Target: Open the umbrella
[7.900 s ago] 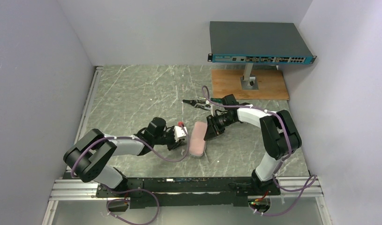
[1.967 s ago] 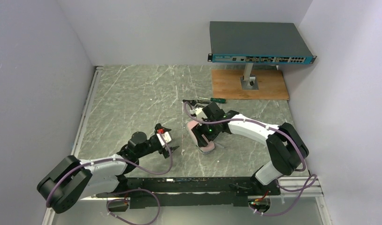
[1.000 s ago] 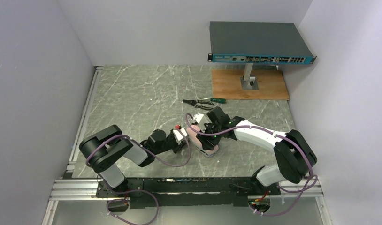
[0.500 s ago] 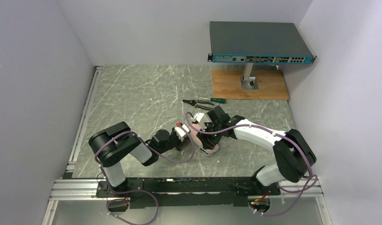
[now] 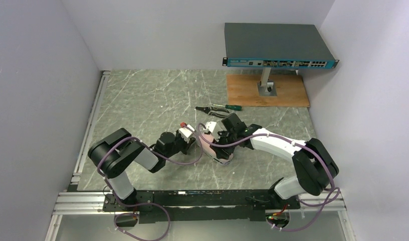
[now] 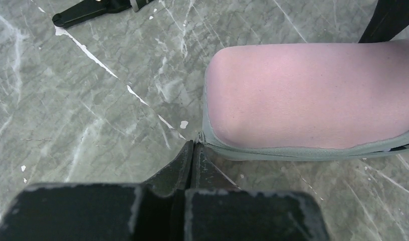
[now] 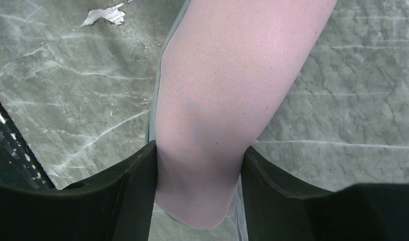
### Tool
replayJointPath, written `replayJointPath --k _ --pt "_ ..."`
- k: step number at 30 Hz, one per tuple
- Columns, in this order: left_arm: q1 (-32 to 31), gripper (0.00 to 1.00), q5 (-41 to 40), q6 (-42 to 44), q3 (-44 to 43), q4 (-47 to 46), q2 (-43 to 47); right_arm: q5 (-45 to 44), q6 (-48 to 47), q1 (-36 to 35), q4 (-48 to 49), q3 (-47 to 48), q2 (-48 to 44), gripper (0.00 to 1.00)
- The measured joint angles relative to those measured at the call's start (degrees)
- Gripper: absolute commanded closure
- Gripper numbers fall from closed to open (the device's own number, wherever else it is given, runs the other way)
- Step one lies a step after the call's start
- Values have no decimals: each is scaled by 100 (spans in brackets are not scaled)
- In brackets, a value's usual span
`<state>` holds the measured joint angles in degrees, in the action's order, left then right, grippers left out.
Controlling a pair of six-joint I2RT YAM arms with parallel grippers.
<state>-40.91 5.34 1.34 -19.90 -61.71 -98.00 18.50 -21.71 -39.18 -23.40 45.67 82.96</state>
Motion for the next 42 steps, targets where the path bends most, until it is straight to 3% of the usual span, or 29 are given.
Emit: replayJointPath --k 7,18,29,31,32,33,35,36,38,42 --pt "269 100 581 74 -57 37 11 151 -605 31 26 -92 -107 100" --pt "645 100 2035 664 181 372 442 243 -2640 52 -402 181 74 100" --pt "728 100 2382 688 109 667 409 417 -4664 111 -1091 409 280 100" --pt "774 84 2400 577 -22 667 358 446 -4955 111 -1121 391 269 99" --pt "776 75 2441 533 -70 684 348 450 -5064 111 -1123 378 256 93" --pt "778 65 2474 518 -87 684 343 448 -5165 111 -1130 372 247 80" --pt "815 48 2485 501 -129 671 345 448 -5386 109 -1132 369 251 44" --pt "841 45 2485 492 -170 678 358 433 -5423 109 -1115 378 254 30" --pt "892 43 2481 494 -208 702 455 391 -5372 98 -1113 417 271 18" --pt "1014 43 2490 503 -208 1019 931 190 -4935 181 -1189 632 426 11"
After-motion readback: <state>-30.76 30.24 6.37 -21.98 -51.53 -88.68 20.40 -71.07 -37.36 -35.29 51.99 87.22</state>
